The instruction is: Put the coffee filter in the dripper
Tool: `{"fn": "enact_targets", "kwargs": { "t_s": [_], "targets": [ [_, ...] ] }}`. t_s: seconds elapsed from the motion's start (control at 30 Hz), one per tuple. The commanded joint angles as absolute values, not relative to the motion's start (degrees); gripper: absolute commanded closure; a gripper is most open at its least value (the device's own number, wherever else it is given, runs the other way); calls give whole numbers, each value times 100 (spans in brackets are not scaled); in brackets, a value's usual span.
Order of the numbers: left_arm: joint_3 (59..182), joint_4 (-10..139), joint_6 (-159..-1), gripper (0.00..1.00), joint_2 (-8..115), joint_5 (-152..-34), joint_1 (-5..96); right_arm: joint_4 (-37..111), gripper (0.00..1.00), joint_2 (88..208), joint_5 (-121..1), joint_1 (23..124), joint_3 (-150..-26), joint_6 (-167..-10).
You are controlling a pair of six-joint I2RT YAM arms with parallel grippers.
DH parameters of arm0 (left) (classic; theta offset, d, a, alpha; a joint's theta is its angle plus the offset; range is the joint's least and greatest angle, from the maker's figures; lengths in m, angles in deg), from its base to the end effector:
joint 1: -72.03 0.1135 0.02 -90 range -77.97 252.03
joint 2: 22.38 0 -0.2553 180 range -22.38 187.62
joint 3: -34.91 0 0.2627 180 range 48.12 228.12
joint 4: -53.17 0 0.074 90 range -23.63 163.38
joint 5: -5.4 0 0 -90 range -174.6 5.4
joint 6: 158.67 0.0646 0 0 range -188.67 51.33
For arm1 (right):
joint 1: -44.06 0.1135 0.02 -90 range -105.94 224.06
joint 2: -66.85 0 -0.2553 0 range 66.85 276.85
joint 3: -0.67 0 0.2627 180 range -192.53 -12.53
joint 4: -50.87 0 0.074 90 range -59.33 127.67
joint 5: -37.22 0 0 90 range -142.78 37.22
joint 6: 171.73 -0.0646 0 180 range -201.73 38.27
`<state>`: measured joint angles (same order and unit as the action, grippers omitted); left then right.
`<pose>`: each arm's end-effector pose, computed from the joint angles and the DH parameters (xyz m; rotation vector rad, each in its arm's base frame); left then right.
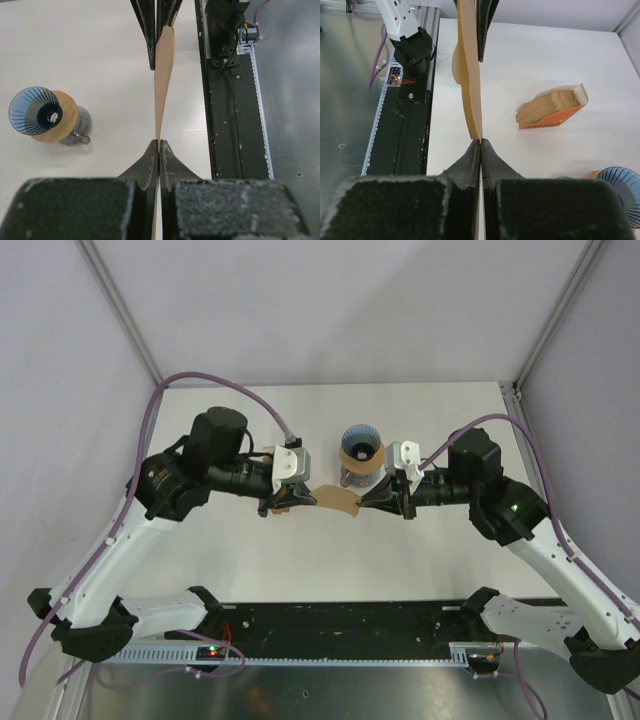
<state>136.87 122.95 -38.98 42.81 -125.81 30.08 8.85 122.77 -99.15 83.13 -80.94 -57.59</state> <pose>0.1397 -0.1828 0.4357 1.5544 1.4316 -0.8940 0.1471 0.1797 0.4055 -1.4152 1.2133 0.9265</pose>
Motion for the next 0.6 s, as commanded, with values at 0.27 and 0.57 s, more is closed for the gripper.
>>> {"fn": "enact_targets", "kwargs": {
  "t_s": [0.27,0.57],
  "targets": [
    [13966,12305,-3771,100,4209,-12736,2948,1010,96,12210,-9883,8386,-8153,-5903],
    [13987,12306,-3764,100,4212,-12714,2945,467,75,12059,-9936,8169,-8153,-5600]
  ]
}}
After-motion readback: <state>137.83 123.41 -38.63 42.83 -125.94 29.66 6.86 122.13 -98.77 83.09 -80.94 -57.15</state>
